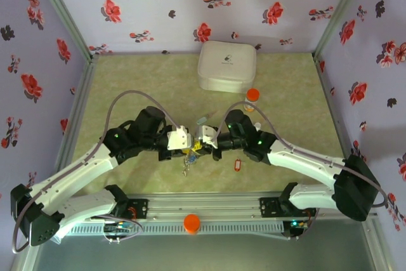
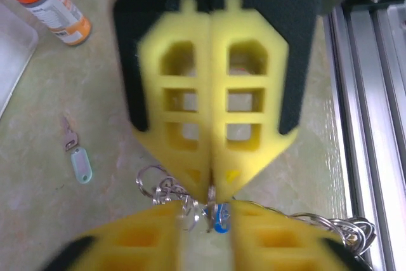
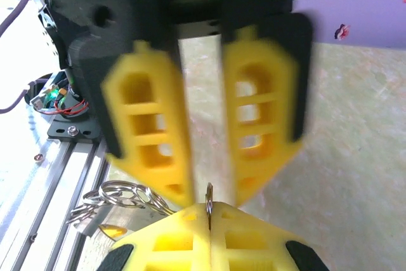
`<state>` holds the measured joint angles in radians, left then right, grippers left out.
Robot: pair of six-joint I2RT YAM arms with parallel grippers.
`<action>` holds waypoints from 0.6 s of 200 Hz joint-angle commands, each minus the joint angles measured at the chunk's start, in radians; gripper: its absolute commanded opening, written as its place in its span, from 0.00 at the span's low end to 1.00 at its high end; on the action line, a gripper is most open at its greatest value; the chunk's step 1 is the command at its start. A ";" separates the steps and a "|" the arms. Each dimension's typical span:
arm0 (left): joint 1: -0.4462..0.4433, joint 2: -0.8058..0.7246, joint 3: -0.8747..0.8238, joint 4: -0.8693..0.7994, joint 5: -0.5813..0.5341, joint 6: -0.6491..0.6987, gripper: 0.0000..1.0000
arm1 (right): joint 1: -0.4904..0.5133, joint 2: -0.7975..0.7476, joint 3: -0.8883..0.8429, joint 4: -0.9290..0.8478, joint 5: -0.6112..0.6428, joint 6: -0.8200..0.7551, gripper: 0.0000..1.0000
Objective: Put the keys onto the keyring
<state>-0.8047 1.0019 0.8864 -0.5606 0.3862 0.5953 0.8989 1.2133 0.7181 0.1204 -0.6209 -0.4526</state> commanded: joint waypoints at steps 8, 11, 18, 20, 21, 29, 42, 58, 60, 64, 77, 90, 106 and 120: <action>0.172 -0.171 -0.114 0.224 0.171 -0.191 0.43 | -0.043 -0.046 -0.070 0.184 -0.062 0.104 0.00; 0.192 -0.187 -0.128 0.244 0.199 -0.210 0.43 | -0.050 -0.047 -0.078 0.203 -0.073 0.120 0.00; 0.228 -0.219 -0.156 0.300 0.266 -0.250 0.43 | -0.062 -0.051 -0.085 0.243 -0.101 0.147 0.00; 0.238 -0.227 -0.167 0.315 0.280 -0.263 0.43 | -0.066 -0.053 -0.088 0.253 -0.109 0.157 0.00; 0.242 -0.230 -0.172 0.323 0.288 -0.270 0.42 | -0.067 -0.053 -0.089 0.256 -0.112 0.162 0.00; 0.258 -0.253 -0.211 0.396 0.342 -0.318 0.42 | -0.077 -0.055 -0.098 0.293 -0.142 0.193 0.00; 0.265 -0.268 -0.278 0.512 0.405 -0.387 0.39 | -0.091 -0.043 -0.116 0.356 -0.184 0.245 0.00; 0.265 -0.255 -0.339 0.638 0.448 -0.476 0.35 | -0.099 -0.025 -0.135 0.437 -0.209 0.307 0.00; 0.266 -0.252 -0.347 0.657 0.451 -0.487 0.35 | -0.099 -0.024 -0.137 0.447 -0.211 0.313 0.00; 0.265 -0.249 -0.360 0.699 0.457 -0.517 0.35 | -0.099 -0.021 -0.140 0.466 -0.216 0.325 0.00; 0.265 -0.234 -0.408 0.826 0.477 -0.602 0.33 | -0.099 -0.020 -0.148 0.512 -0.216 0.357 0.00; 0.266 -0.218 -0.455 0.955 0.479 -0.671 0.32 | -0.100 -0.030 -0.161 0.528 -0.205 0.361 0.00; 0.265 -0.189 -0.465 0.990 0.487 -0.684 0.32 | -0.100 -0.029 -0.167 0.537 -0.209 0.368 0.00; 0.263 -0.169 -0.475 1.021 0.505 -0.702 0.33 | -0.101 -0.021 -0.167 0.564 -0.221 0.393 0.00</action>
<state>-0.5465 0.8124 0.4244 0.2546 0.8230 0.0036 0.8043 1.1931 0.5598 0.5644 -0.7963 -0.1253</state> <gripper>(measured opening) 0.322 0.049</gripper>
